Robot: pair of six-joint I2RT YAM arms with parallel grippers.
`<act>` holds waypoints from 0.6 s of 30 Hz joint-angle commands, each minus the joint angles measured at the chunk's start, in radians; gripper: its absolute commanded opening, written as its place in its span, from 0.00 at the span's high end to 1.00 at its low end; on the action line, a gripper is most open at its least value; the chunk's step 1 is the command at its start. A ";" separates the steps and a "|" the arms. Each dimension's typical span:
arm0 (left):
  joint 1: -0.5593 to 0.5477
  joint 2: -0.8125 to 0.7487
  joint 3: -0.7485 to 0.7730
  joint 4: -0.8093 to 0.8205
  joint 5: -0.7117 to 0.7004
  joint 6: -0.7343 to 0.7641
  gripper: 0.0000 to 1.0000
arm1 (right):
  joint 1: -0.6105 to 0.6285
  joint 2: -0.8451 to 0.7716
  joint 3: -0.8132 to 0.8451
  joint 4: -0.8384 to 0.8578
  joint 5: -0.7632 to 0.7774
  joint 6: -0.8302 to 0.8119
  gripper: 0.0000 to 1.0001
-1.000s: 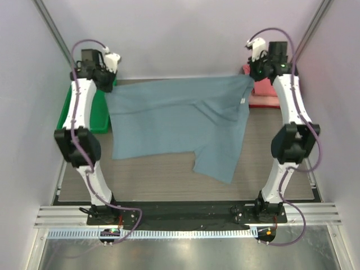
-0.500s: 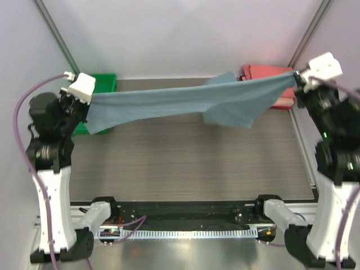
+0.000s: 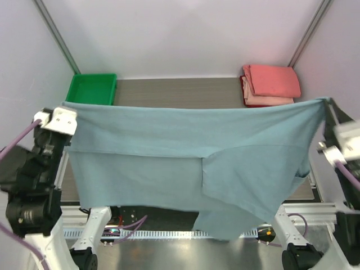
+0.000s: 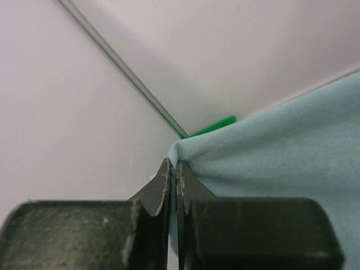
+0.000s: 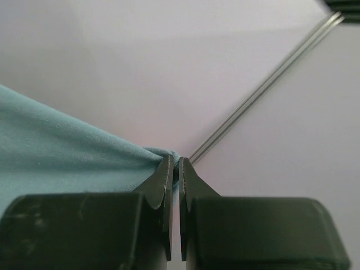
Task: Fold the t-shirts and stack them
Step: Fold the tshirt
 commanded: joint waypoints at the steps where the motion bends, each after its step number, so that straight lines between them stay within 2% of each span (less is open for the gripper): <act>1: 0.010 0.085 -0.163 -0.015 0.094 0.056 0.97 | -0.007 0.055 -0.210 0.023 -0.014 -0.043 0.99; 3: 0.010 0.085 -0.257 -0.010 0.196 0.084 0.96 | -0.007 0.041 -0.394 0.063 -0.053 -0.049 0.99; 5: 0.011 0.092 -0.414 0.036 0.230 0.115 0.95 | -0.007 0.032 -0.518 0.090 -0.092 -0.064 0.99; 6: 0.011 0.118 -0.464 0.060 0.237 0.116 0.96 | -0.007 0.033 -0.636 0.130 -0.097 -0.063 0.99; 8: 0.011 0.166 -0.570 0.134 0.218 0.130 0.97 | -0.007 0.061 -0.744 0.187 -0.106 -0.057 0.99; 9: 0.010 0.228 -0.591 0.155 0.209 0.138 0.98 | -0.007 0.079 -0.839 0.251 -0.111 -0.052 0.99; 12: 0.008 0.357 -0.628 0.238 0.188 0.141 0.99 | -0.007 0.217 -0.965 0.389 -0.122 -0.032 0.99; 13: 0.008 0.461 -0.622 0.263 0.195 0.138 0.99 | -0.003 0.263 -0.982 0.423 -0.122 -0.030 0.99; 15: 0.004 0.574 -0.587 0.284 0.197 0.128 0.99 | 0.000 0.435 -0.987 0.520 -0.119 -0.024 0.99; 18: -0.003 0.798 -0.509 0.304 0.163 0.092 1.00 | 0.003 0.675 -0.914 0.627 -0.102 -0.004 0.99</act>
